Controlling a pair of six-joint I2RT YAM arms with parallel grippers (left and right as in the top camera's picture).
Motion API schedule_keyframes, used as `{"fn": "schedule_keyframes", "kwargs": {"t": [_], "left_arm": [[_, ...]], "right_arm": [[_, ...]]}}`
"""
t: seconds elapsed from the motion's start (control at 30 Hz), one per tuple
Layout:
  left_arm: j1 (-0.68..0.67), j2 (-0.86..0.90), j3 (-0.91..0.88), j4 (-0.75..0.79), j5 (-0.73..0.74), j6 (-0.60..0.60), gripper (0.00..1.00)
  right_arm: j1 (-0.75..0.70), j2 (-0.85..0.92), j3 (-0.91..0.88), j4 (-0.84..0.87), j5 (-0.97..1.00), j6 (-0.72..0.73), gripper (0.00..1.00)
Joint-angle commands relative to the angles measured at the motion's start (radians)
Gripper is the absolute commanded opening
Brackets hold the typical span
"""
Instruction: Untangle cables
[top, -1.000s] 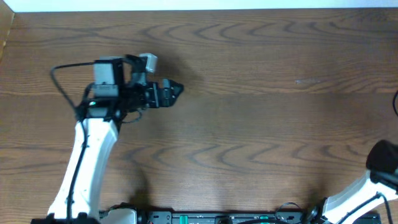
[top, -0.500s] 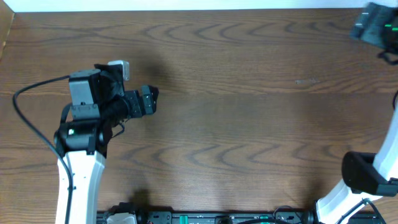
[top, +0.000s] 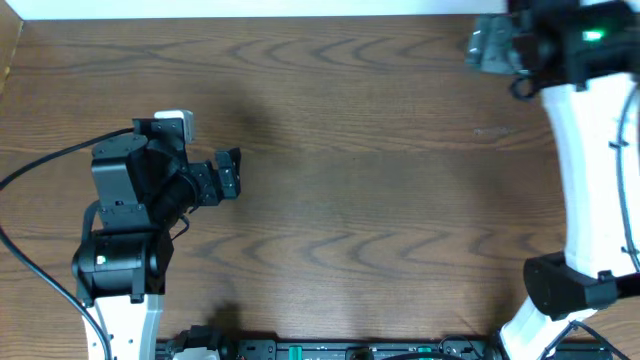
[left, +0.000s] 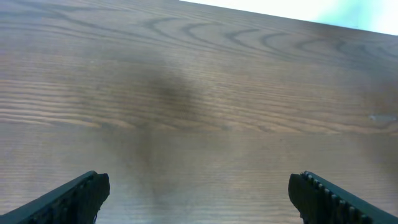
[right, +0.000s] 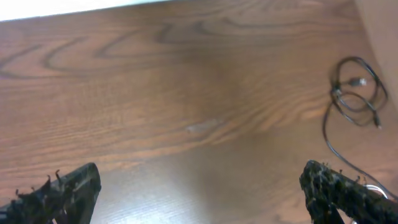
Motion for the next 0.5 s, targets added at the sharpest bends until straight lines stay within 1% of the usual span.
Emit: {"fn": "schedule_keyframes", "kwargs": {"t": [0.0, 0.1, 0.3, 0.4, 0.47], "left_arm": [[0.002, -0.009, 0.002, -0.010, -0.059, 0.024, 0.98], [0.002, -0.009, 0.000, -0.015, -0.071, 0.024, 0.98], [-0.025, -0.006, -0.026, 0.001, -0.115, 0.024, 0.98], [-0.052, 0.002, -0.040, 0.023, -0.118, 0.029, 0.98], [-0.088, 0.010, -0.041, 0.025, -0.145, 0.048, 0.98]], "right_arm": [[0.037, -0.038, -0.157, 0.067, 0.053, 0.014, 0.99], [0.052, -0.118, -0.370, 0.201, 0.052, 0.001, 0.99], [0.048, -0.401, -0.845, 0.559, -0.108, -0.156, 0.99], [0.042, -0.520, -0.987, 0.648, -0.114, -0.167, 0.99], [0.041, -0.593, -1.053, 0.667, -0.113, -0.172, 0.99]]}}
